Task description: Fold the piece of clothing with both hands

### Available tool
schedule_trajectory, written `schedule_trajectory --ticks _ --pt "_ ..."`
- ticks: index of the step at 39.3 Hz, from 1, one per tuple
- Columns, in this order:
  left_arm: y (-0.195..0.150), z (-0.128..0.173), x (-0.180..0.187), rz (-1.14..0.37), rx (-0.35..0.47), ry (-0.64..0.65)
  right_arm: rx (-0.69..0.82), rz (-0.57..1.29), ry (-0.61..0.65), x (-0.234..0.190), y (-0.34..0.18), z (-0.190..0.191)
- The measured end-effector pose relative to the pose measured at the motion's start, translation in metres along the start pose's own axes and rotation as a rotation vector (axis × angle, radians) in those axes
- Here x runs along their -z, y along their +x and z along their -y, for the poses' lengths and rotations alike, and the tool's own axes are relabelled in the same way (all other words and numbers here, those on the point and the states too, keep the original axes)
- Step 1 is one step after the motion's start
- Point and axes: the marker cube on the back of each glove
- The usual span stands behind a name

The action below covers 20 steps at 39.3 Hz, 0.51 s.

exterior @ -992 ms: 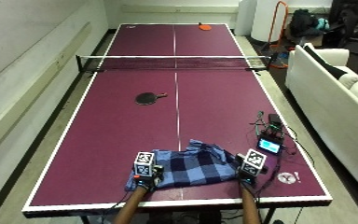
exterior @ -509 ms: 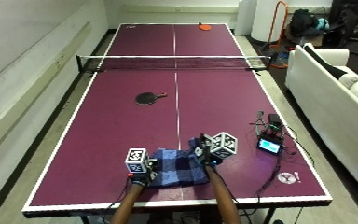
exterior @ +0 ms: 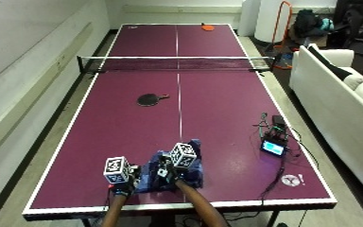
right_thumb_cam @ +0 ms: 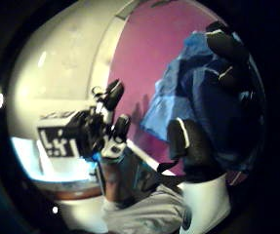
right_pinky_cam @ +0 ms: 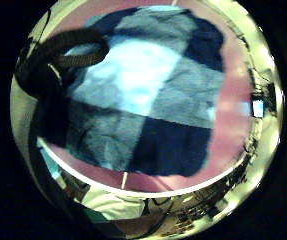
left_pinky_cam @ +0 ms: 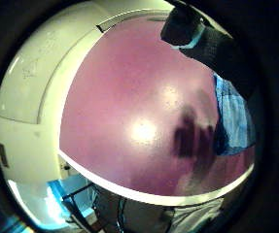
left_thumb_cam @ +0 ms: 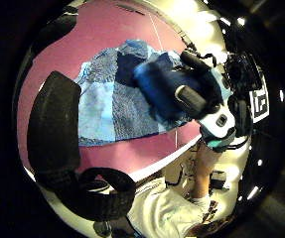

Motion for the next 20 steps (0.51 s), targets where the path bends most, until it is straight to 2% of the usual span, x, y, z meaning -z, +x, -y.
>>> schedule_trajectory --ticks 2,4,6,9,12,16,20 --pt "0.005 -0.010 -0.002 -0.036 0.004 -0.061 -0.008 0.074 -0.036 -0.003 0.005 -0.005" --pt "0.010 -0.014 0.002 -0.036 -0.002 -0.072 -0.036 0.143 -0.084 -0.001 0.010 -0.014" --pt "0.015 -0.013 0.003 -0.020 -0.012 -0.074 -0.058 0.141 -0.075 0.007 0.019 -0.022" --pt "0.024 -0.008 0.000 0.040 -0.037 -0.065 0.001 -0.022 0.137 0.021 0.051 -0.011" --pt "0.039 -0.007 0.004 0.123 -0.074 -0.044 0.022 -0.255 0.321 0.026 0.110 0.016" --pt "0.061 -0.012 0.018 0.167 -0.106 -0.023 -0.087 -0.435 0.303 0.055 0.152 -0.005" --pt "0.082 -0.012 0.029 0.130 -0.139 0.004 -0.159 -0.480 0.270 0.081 0.177 -0.028"
